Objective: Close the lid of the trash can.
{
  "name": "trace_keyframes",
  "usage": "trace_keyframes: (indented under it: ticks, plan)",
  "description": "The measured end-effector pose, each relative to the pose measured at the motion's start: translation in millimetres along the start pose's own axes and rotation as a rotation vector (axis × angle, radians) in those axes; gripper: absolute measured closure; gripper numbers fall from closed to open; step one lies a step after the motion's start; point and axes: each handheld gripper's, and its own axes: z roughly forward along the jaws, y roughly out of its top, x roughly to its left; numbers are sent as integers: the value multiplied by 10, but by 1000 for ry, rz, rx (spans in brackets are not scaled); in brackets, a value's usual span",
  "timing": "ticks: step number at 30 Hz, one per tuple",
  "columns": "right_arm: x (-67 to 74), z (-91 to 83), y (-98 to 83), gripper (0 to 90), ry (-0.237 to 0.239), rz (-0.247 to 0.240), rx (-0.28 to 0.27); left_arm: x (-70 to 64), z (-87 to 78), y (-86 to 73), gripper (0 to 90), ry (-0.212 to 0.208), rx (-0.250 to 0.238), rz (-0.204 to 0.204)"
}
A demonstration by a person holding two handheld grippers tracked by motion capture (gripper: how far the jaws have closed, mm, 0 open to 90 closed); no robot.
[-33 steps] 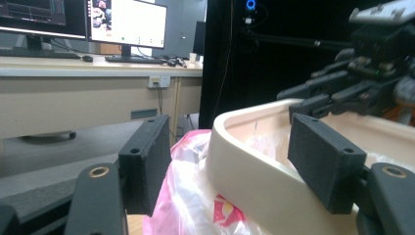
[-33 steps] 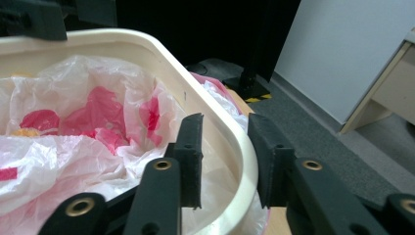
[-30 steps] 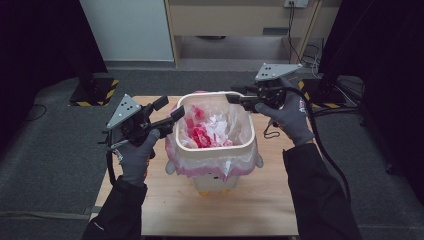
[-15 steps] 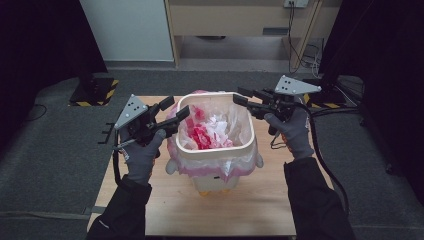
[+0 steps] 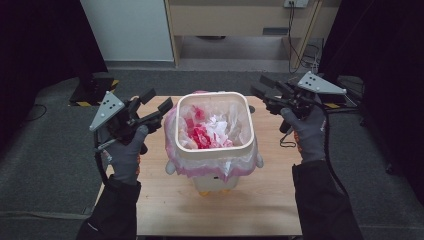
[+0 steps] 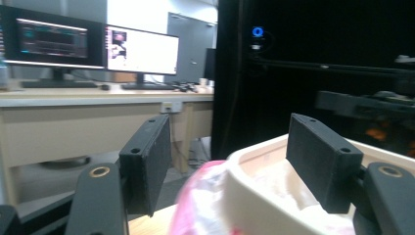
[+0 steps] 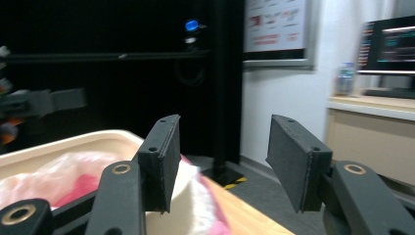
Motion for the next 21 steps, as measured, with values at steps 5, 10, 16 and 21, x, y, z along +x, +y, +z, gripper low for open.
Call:
trace_keyframes:
  ticks: [5,10,16,21]
  plan:
    - [-55,-172,-67,420,-65,31,0,232,-153,-204,324,73,60,-6]
    - [-112,-352,-253,424,-113,58,15,481,-342,-573,328,151,156,-44]
    - [-181,-511,-571,410,-156,107,66,636,-482,-954,330,191,256,-68]
    - [-130,-547,-849,404,-166,113,137,628,-543,-1231,346,182,341,-71]
